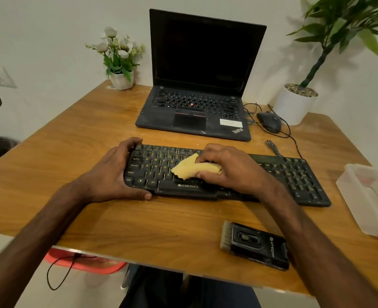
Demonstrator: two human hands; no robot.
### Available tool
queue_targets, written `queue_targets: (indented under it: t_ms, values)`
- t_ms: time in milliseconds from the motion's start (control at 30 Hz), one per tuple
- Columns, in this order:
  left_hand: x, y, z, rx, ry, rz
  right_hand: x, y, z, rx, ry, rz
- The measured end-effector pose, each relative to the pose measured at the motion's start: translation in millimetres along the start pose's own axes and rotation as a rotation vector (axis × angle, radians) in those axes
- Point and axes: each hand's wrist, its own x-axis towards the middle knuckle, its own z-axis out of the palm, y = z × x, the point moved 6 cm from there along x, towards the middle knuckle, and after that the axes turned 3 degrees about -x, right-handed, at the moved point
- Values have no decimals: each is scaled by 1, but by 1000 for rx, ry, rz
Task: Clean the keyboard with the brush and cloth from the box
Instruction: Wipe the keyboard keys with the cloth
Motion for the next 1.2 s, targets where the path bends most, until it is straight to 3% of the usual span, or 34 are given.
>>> queue_targets:
  t_ms: [167, 367, 633, 767, 933, 1067, 1200]
  values:
    - [-1, 4, 0, -12, -7, 7, 4, 15, -15, -234, 43, 99]
    - [-1, 4, 0, -21, -10, -1, -3, -5, -6, -179, -104, -72]
    - [0, 3, 1, -27, -16, 0, -12, 20, -14, -168, -74, 17]
    - [1, 2, 0, -55, -20, 6, 26, -17, 9, -143, -28, -49]
    - [-1, -3, -1, -115, -28, -10, 37, -19, 4, -287, -85, -115]
    - [1, -5, 0, -139, -32, -22, 18, 25, -14, -299, -118, 39]
    - [1, -5, 0, -161, -34, -22, 23, 12, -5, -228, -57, -1]
